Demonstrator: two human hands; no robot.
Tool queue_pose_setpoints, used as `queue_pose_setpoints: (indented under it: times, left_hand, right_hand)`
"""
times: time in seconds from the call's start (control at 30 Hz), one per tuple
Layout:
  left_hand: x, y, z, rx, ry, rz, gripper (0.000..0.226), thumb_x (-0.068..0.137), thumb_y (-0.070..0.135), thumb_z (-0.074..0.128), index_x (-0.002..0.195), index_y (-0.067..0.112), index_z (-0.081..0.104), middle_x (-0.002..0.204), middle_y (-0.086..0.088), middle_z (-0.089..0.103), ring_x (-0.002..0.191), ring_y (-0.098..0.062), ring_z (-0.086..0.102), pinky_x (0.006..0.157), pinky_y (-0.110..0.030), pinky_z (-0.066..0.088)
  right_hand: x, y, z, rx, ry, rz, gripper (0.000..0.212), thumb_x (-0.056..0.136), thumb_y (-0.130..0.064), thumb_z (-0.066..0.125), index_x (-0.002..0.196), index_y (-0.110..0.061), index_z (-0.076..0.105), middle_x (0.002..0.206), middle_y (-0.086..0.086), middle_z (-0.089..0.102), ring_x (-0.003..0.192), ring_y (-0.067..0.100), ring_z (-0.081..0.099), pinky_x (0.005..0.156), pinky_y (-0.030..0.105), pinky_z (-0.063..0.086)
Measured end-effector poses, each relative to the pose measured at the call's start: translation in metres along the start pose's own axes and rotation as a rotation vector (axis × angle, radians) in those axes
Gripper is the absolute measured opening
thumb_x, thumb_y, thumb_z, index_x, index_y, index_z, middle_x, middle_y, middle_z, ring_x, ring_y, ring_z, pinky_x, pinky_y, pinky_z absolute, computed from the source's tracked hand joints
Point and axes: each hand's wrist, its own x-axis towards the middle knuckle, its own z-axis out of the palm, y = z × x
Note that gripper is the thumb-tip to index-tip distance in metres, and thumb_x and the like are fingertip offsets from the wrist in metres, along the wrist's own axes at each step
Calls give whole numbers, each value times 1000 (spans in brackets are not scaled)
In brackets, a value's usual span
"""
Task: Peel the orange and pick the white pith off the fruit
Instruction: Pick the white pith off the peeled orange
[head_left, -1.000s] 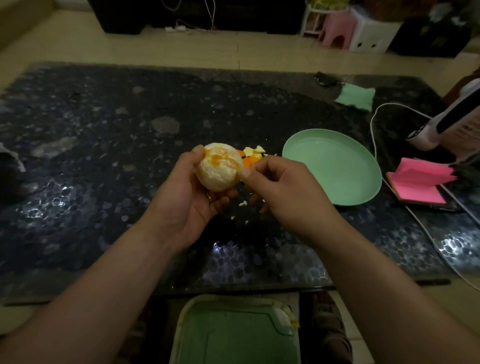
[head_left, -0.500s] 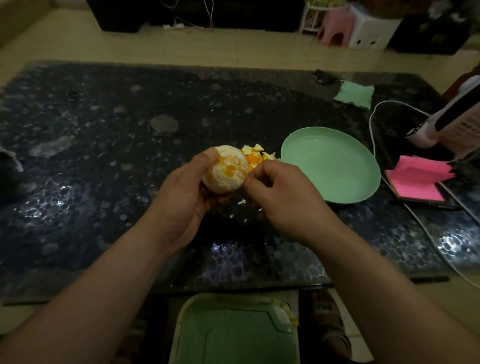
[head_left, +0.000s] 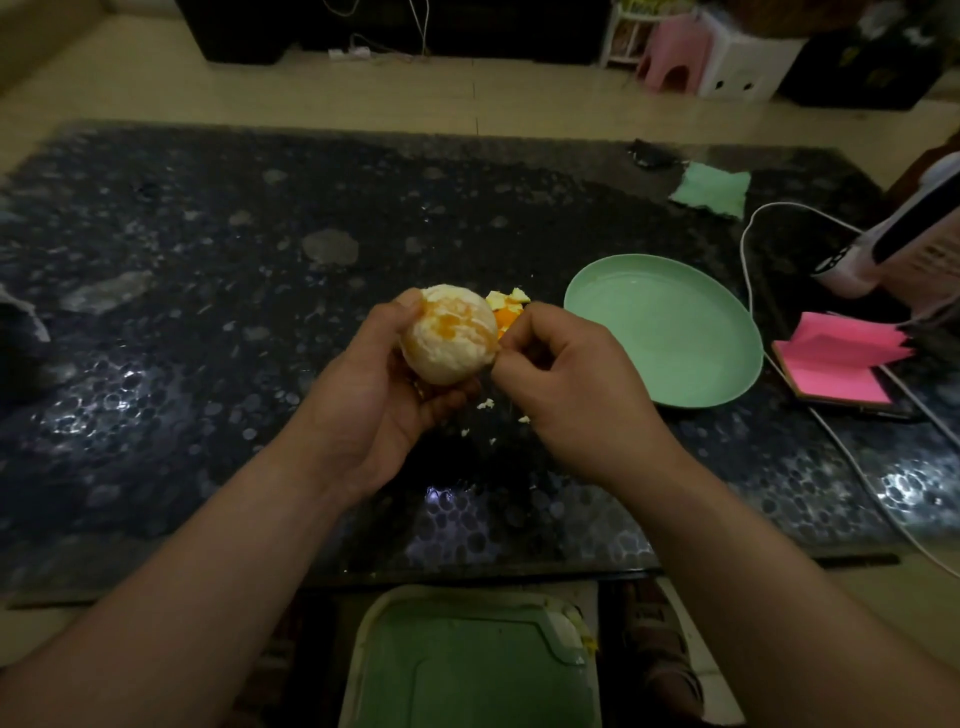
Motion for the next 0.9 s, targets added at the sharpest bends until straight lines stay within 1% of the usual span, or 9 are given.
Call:
queue_pose_setpoints:
  times: [0.13,0.3,0.43,0.53,0.6,0.63,0.7,0.77,0.9]
  left_hand:
    - [1,1,-2,-44,-25,-58,53,107,49,46,137,10,66,121,-15,73,83,-21,69,65,-25,58]
    - [3,2,-6,-137,-58,-116,64,104,55,47,138,4,65,121,-20,69,76,-19,67,60,-22,57]
    - [3,3,-8,-171,-59,-122,64,105,57,46,136,5,66,126,-23,68,74,-19,66,57,-21,55]
    - [3,3,-8,-163,-70,-130,65,105,58,45,134,5,68,125,-25,69,73,-19,65,55,-22,54]
    - [3,2,-7,-149,-63,-129,65,104,58,46,134,6,69,133,-28,68,74,-19,66,56,-22,54]
    - [3,2,-6,-143,-57,-128,65,104,59,46,135,6,68,138,-29,65,75,-19,66,57,-22,54]
    - [3,1,-5,-136,-44,-120,64,105,58,46,137,7,67,142,-28,62,77,-20,67,58,-22,56]
    - [3,1,-4,-131,-31,-103,63,105,57,47,138,7,65,141,-26,63,78,-20,68,60,-23,57]
    - [3,2,-2,-129,-3,-68,58,105,54,50,137,8,67,139,-21,67,87,-21,71,65,-25,59]
  right_hand:
    - [2,1,-3,58,-34,-12,14,93,-14,70,80,-13,64,65,-4,58,58,8,52,55,25,44]
    - [4,4,-4,98,-28,-3,14,94,-14,69,81,-13,66,70,11,62,63,16,54,59,38,48]
    - [9,12,-7,0,26,73,16,96,-18,66,81,-16,67,67,0,64,60,11,55,58,33,47]
    - [13,18,-6,-190,48,88,20,101,-25,60,84,-18,68,73,0,68,62,12,59,58,34,49]
    - [11,17,-4,-253,57,78,10,100,-22,59,94,-24,66,76,-5,65,64,6,58,55,22,43]
    - [10,15,-3,-248,66,73,8,100,-21,60,99,-27,64,78,-7,65,66,4,58,53,17,40]
    - [9,12,-1,-224,87,36,8,103,-24,61,96,-28,63,77,-8,64,69,3,59,54,14,41]
    - [7,8,-1,-211,87,-18,15,106,-29,60,91,-29,64,72,-9,64,68,4,59,56,13,41]
    - [3,3,2,-116,38,-45,9,102,-36,67,94,-31,68,77,-12,68,72,4,64,61,14,47]
